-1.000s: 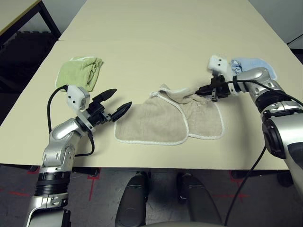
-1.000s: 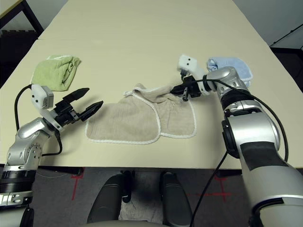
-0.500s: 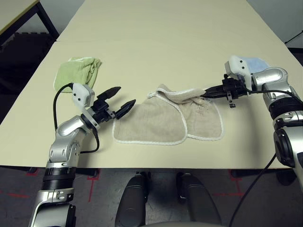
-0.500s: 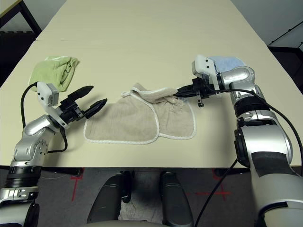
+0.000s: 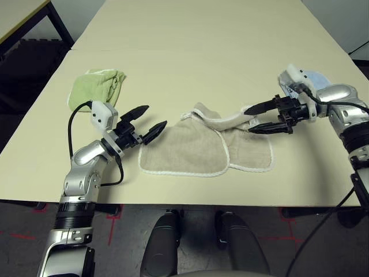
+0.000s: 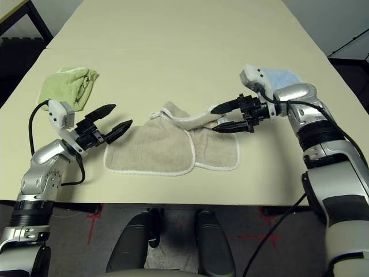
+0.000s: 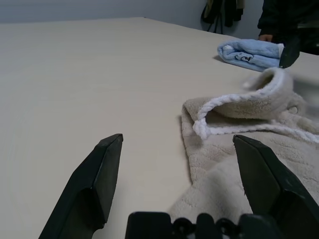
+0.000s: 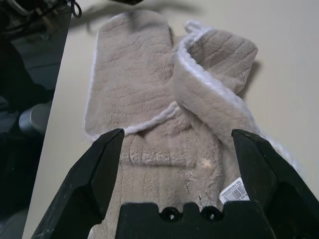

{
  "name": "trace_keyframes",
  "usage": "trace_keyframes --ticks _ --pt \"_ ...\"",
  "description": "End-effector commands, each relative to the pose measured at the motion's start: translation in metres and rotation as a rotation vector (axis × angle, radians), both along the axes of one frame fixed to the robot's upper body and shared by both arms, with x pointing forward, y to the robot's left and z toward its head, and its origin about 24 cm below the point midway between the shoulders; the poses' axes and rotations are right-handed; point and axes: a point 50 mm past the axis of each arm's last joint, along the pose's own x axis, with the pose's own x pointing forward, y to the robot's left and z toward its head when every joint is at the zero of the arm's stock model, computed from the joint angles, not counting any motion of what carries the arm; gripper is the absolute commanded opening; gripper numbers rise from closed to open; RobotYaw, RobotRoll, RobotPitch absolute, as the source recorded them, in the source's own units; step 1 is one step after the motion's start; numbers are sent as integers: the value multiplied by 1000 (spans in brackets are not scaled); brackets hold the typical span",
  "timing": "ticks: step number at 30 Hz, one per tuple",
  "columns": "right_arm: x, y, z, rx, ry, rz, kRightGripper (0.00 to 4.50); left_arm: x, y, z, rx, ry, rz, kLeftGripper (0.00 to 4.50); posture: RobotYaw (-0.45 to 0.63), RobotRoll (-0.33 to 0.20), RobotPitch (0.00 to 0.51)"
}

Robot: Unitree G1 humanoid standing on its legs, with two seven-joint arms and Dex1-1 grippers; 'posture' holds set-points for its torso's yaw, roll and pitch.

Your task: Fold the towel and set it aside.

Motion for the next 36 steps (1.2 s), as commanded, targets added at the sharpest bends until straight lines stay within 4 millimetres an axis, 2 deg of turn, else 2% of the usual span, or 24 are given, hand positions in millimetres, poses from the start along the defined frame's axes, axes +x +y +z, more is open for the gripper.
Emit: trace_keyframes --ticks 1,4,9,13,17,25,30,36 --pt "10 0 13 67 -44 -77 4484 0 -2 -4 17 10 -9 4500 31 0 162" --pt "27 9 11 1 -187 -248 4484 -1 -1 -4 20 11 -10 4500 40 0 164" --pt "45 15 -1 -229 -394 -475 4484 -4 -3 -5 22 12 -10 4500 58 0 167" --pt "46 21 -11 -365 -431 -443 4484 -7 -3 -6 24 14 -8 4500 72 0 170" --pt "44 24 -13 -348 -394 -378 4484 -10 -2 -7 25 17 -2 4500 84 0 171" --pt "38 3 2 -262 -352 -385 4484 -11 -2 -8 25 23 5 4500 76 0 163" --pt "32 -8 0 -334 -321 -315 4484 -7 -6 -8 16 17 -2 4500 55 0 159" --pt "31 4 -9 -340 -325 -243 4484 -6 -10 -10 7 18 -11 4500 48 0 160"
